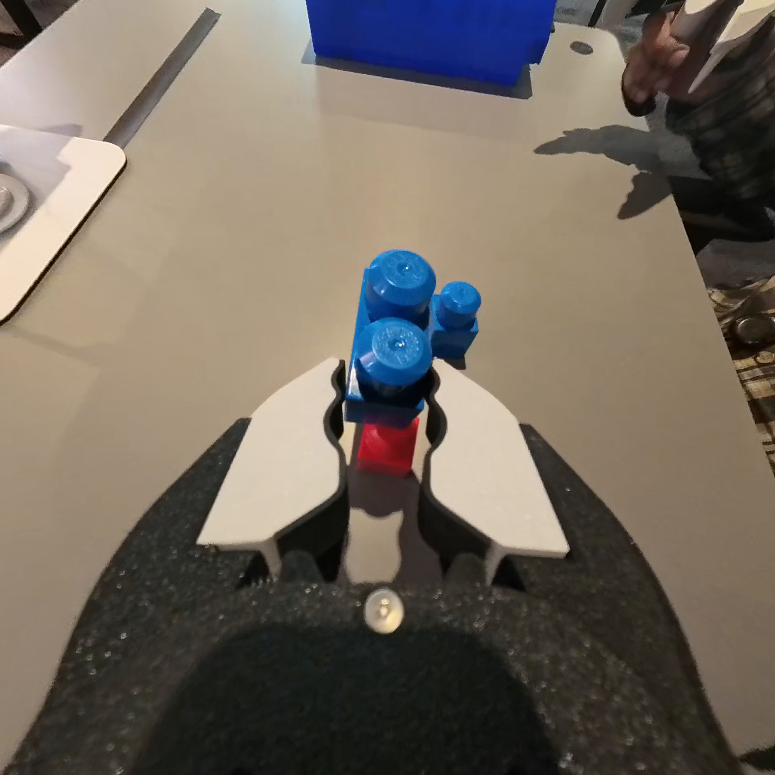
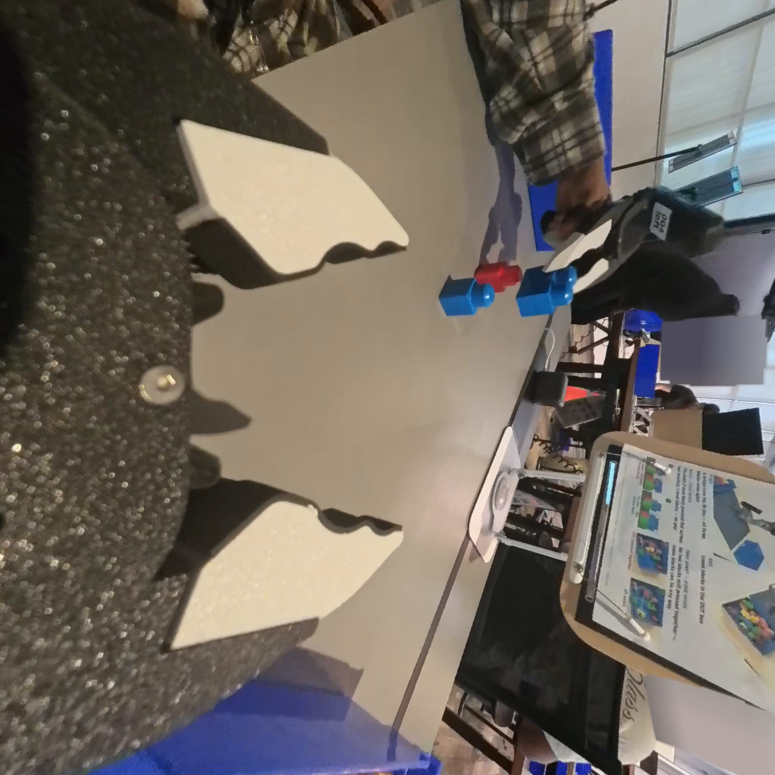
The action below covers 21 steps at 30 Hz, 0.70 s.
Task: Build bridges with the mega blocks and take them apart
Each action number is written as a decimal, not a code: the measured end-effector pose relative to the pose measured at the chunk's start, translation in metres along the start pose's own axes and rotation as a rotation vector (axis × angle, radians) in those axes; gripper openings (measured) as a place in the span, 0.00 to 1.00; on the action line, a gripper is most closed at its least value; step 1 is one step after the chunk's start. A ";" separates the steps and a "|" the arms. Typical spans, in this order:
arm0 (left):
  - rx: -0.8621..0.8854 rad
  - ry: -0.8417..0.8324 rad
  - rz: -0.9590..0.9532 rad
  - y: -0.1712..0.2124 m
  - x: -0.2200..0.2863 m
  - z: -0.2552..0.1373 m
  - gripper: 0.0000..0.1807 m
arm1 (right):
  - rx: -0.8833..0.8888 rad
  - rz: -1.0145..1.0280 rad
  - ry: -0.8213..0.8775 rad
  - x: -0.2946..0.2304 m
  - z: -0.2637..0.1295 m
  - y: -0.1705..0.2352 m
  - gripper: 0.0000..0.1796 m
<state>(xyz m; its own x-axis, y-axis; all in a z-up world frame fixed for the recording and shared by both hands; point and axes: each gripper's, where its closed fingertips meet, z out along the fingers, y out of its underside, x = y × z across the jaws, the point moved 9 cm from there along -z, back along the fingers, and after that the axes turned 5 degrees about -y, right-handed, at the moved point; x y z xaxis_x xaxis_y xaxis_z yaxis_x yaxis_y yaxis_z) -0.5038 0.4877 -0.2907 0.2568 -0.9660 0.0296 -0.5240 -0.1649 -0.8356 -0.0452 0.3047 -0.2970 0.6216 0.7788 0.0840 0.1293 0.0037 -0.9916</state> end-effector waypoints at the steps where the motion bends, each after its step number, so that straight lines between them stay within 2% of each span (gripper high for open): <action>1: 0.003 -0.003 -0.002 0.001 0.000 0.000 0.20 | -0.001 0.000 0.003 0.000 -0.001 -0.001 0.64; 15: -0.090 0.004 -0.034 0.013 -0.001 0.005 0.20 | -0.025 -0.006 -0.022 -0.003 0.013 -0.001 0.65; 21: -0.072 0.025 -0.059 0.017 -0.003 0.008 0.20 | -0.027 0.000 -0.029 -0.003 0.015 0.000 0.65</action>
<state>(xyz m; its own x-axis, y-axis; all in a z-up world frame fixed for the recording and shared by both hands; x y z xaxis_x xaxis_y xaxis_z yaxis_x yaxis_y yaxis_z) -0.5073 0.4897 -0.3089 0.2694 -0.9586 0.0920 -0.5656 -0.2348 -0.7906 -0.0581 0.3120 -0.2989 0.5990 0.7966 0.0811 0.1509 -0.0128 -0.9885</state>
